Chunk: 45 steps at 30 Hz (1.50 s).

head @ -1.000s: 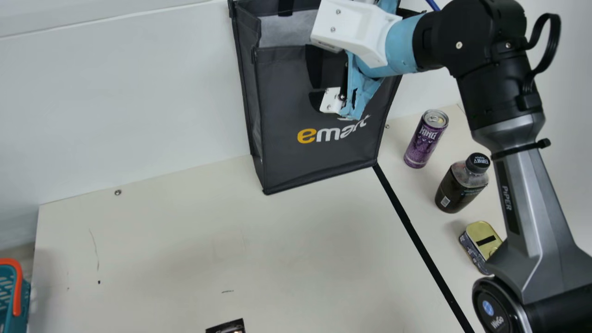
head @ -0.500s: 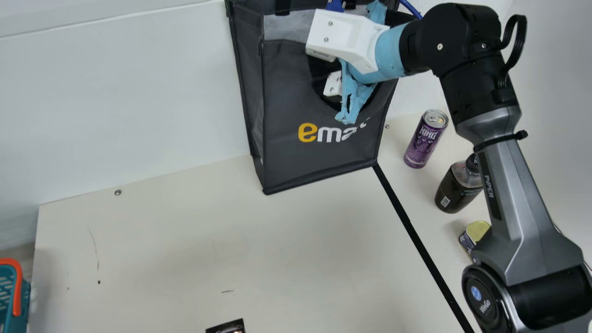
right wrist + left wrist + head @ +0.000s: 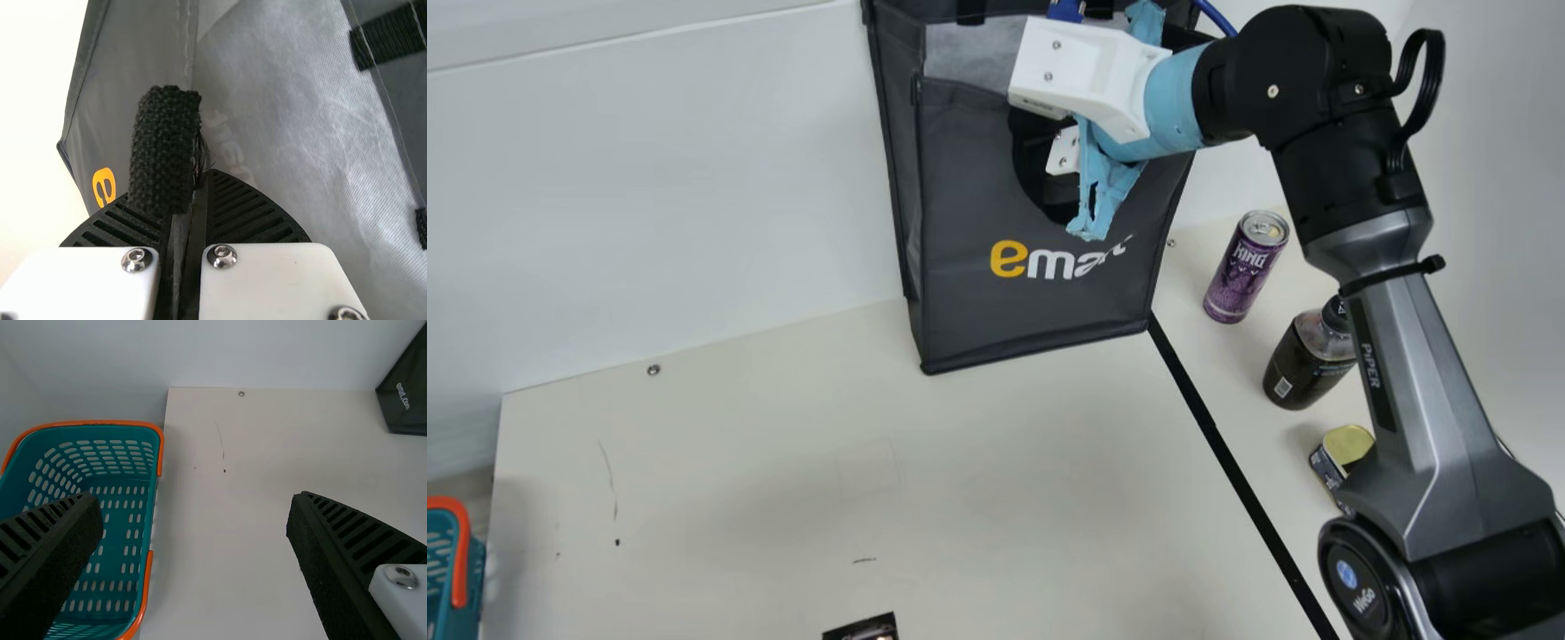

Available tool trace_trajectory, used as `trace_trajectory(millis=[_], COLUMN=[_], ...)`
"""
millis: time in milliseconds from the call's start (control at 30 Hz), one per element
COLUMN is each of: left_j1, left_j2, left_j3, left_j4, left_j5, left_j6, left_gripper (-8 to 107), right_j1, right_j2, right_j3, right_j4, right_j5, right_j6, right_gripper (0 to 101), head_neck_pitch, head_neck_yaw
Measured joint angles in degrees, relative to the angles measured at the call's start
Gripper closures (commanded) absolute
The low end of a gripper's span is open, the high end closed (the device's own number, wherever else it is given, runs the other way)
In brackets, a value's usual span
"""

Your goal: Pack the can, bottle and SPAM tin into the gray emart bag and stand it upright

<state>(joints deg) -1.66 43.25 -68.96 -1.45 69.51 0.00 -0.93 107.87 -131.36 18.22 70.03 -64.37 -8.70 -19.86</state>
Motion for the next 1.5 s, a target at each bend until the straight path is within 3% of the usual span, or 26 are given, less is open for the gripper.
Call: trace_trajectory(millis=[800,1500], left_j1=[0.0,0.0], left_j2=[0.0,0.0], left_j3=[0.0,0.0], left_j4=[0.0,0.0], left_j5=[0.0,0.0], left_j6=[0.0,0.0], left_gripper=[9,9], right_j1=[5.6,13.9], right_j2=[-11.0,-23.4], right_j3=[5.5,13.6], right_j4=[-5.3,-12.9], right_j5=[0.0,-0.1], right_j6=[5.7,10.8], right_gripper=[101,101], head_neck_pitch=[0.0,0.0], head_neck_yaw=[0.0,-0.1])
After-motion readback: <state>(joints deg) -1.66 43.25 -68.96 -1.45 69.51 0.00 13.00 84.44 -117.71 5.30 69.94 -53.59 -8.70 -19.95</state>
